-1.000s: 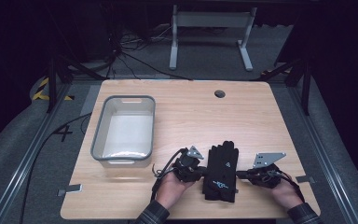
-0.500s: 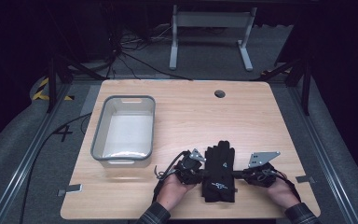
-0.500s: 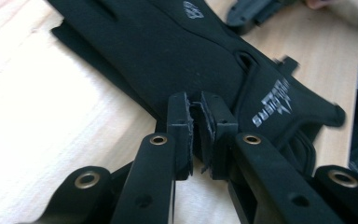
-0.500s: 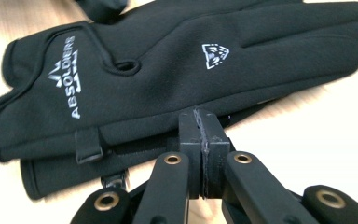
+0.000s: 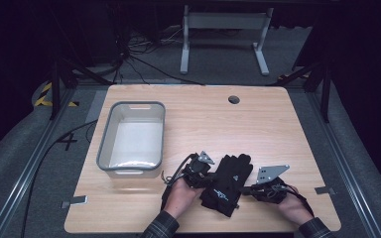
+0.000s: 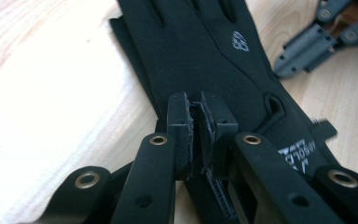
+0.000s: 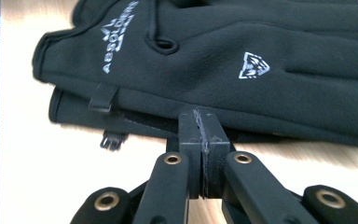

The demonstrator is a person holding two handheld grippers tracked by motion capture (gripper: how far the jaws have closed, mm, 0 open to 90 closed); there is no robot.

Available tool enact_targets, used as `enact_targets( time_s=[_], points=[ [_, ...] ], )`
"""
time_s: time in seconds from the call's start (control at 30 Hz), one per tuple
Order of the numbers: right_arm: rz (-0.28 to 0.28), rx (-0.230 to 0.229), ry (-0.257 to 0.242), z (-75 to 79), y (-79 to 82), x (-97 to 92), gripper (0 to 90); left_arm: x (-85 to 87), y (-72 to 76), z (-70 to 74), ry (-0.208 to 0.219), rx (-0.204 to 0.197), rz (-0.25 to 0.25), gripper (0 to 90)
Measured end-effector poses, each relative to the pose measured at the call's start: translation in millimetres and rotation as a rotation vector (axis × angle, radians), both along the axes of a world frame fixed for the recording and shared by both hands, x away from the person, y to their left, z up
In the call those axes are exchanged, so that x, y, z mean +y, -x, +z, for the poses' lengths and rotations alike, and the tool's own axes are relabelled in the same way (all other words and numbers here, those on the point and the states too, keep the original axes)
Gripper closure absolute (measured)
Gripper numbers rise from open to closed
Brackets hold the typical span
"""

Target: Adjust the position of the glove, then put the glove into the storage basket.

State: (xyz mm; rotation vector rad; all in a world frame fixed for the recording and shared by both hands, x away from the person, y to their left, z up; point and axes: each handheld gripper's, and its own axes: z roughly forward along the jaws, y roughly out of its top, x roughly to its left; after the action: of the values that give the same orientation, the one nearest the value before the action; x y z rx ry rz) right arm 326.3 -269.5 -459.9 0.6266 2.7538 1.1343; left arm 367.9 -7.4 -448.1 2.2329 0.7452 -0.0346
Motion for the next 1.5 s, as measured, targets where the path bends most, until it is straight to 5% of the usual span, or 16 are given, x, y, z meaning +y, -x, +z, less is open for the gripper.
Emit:
enact_targets(
  time_s=[0.53,0.9,1.07,1.5],
  points=[
    [0.057,0.002,-0.003,-1.6,6.7,18.8,90.0,-8.9,-14.9,3.7,-0.014,-0.024,-0.024,83.1],
    [0.049,-0.004,-0.007,0.3,8.2,15.0,89.9,-6.5,-14.6,10.1,-0.006,-0.042,-0.024,79.8],
    [0.008,-0.025,-0.025,4.9,9.4,3.9,80.4,-2.2,-14.1,13.9,0.003,-0.054,-0.02,72.5],
    [-0.244,-0.053,-0.042,6.1,15.8,-62.9,39.2,-5.5,-10.5,15.4,0.017,-0.07,-0.056,34.4]
  ],
)
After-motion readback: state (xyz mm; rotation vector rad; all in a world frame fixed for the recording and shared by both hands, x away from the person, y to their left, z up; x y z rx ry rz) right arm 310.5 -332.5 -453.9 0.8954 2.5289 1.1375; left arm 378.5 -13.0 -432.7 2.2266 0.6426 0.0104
